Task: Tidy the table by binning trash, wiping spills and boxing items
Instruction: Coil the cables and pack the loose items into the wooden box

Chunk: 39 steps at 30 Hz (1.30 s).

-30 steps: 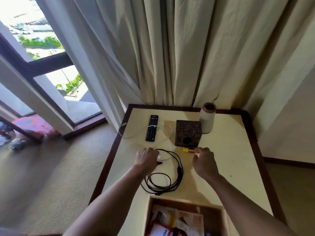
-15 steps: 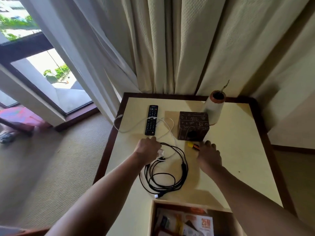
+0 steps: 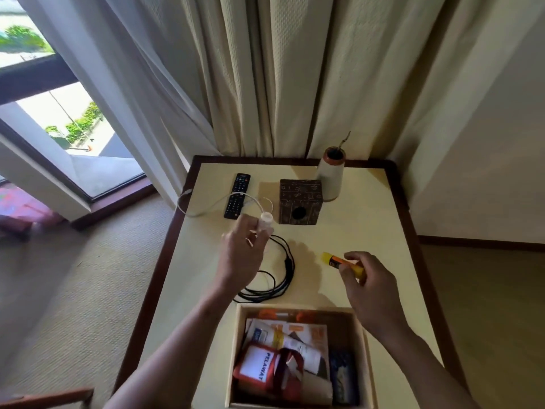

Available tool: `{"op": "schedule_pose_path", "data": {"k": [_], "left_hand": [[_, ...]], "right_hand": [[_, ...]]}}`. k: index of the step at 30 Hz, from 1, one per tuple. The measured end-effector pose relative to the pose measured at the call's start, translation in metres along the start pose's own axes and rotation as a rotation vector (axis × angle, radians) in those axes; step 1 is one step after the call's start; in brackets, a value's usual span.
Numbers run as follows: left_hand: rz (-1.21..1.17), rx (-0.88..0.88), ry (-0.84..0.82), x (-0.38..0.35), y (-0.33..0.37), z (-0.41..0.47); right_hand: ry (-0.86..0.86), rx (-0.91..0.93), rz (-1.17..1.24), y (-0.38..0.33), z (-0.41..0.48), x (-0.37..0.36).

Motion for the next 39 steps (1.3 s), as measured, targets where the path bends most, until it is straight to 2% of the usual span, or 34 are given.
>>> {"op": "schedule_pose_path", "data": {"k": [1, 3, 5, 7, 10, 14, 17, 21, 26, 30, 33, 36, 39], "left_hand": [[-0.029, 0.012, -0.019, 0.001, 0.012, -0.010], [-0.030, -0.038, -0.190, -0.001, 0.040, -0.040], [0.034, -0.136, -0.393, -0.005, 0.062, -0.080], [0.138, -0.272, -0.495, -0.010, 0.071, -0.117], [0.343, -0.456, -0.598, -0.025, 0.070, -0.160], [0.510, -0.518, -0.708, -0.049, 0.064, -0.182], [0.531, -0.518, -0.717, -0.062, 0.060, -0.186], [0.530, -0.452, -0.744, -0.067, 0.054, -0.188], [0.521, -0.360, -0.843, -0.071, 0.047, -0.186], [0.518, -0.308, -0.881, -0.070, 0.041, -0.185], [0.470, -0.315, -0.828, -0.066, 0.041, -0.179], [0.288, -0.282, -0.726, -0.051, 0.046, -0.166], [0.205, -0.204, -0.553, -0.027, 0.041, -0.139]], "right_hand": [[-0.013, -0.029, 0.019, 0.000, -0.010, 0.012], [-0.058, -0.049, 0.017, -0.001, -0.030, 0.035], [-0.114, -0.044, 0.001, 0.004, -0.047, 0.050], [-0.164, -0.006, -0.040, 0.011, -0.059, 0.055], [-0.224, 0.099, -0.164, 0.030, -0.070, 0.046], [-0.291, 0.333, -0.369, 0.049, -0.082, 0.022], [-0.267, 0.416, -0.426, 0.049, -0.086, 0.013], [-0.239, 0.416, -0.483, 0.043, -0.086, 0.010], [-0.320, 0.418, -0.543, 0.051, -0.089, 0.005], [-0.354, 0.386, -0.479, 0.053, -0.088, 0.006], [-0.308, 0.323, -0.373, 0.051, -0.082, 0.013], [-0.233, 0.270, -0.268, 0.047, -0.074, 0.019], [-0.168, 0.282, -0.235, 0.034, -0.061, 0.013]]}}
Point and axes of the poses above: each hand's wrist, its own z-axis towards the middle knuckle, its own x-axis out of the back of the hand, y = z × x, the point moved 5 cm from there along z, towards the middle knuckle, and after that the axes turned 14 degrees about y, right-handed, at the moved point
